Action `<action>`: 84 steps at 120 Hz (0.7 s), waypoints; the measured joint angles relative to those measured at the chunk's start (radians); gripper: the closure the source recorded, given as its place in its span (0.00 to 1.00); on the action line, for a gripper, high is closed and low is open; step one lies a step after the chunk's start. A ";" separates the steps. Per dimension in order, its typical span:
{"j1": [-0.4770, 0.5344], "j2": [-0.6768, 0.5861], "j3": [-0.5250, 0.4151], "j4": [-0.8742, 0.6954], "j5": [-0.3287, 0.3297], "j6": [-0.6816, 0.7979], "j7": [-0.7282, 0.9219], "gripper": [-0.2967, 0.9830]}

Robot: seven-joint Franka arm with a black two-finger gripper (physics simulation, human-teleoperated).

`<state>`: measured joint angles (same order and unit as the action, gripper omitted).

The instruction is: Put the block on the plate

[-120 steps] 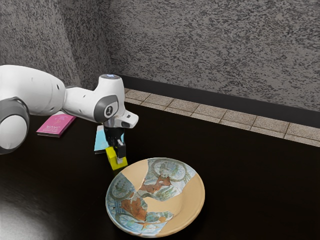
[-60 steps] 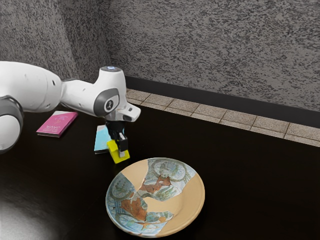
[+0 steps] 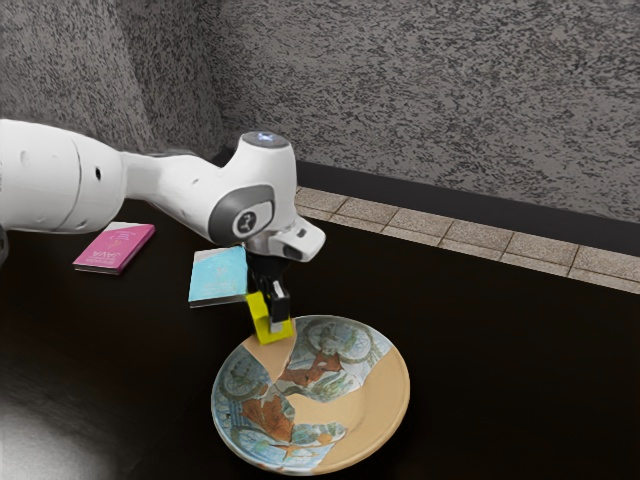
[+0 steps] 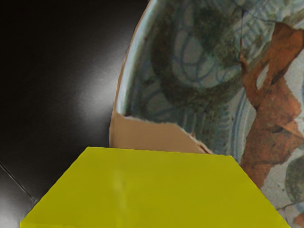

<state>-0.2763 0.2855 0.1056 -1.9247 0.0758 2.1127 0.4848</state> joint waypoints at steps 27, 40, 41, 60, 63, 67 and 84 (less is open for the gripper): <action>-0.109 -0.024 0.003 -0.031 0.005 -0.003 -0.060 0.45; -0.158 -0.026 0.003 -0.046 0.007 -0.003 -0.091 0.45; -0.162 -0.027 0.003 -0.048 0.007 -0.003 -0.094 0.45; -0.214 -0.044 0.003 -0.086 0.013 0.001 -0.141 0.45; -0.221 -0.046 0.003 -0.092 0.013 0.002 -0.149 0.45; -0.228 -0.047 0.003 -0.099 0.014 0.004 -0.159 0.45; -0.248 -0.045 0.003 -0.116 0.015 0.011 -0.199 0.45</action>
<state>-0.5245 0.2400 0.1086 -2.0408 0.0908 2.1237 0.2858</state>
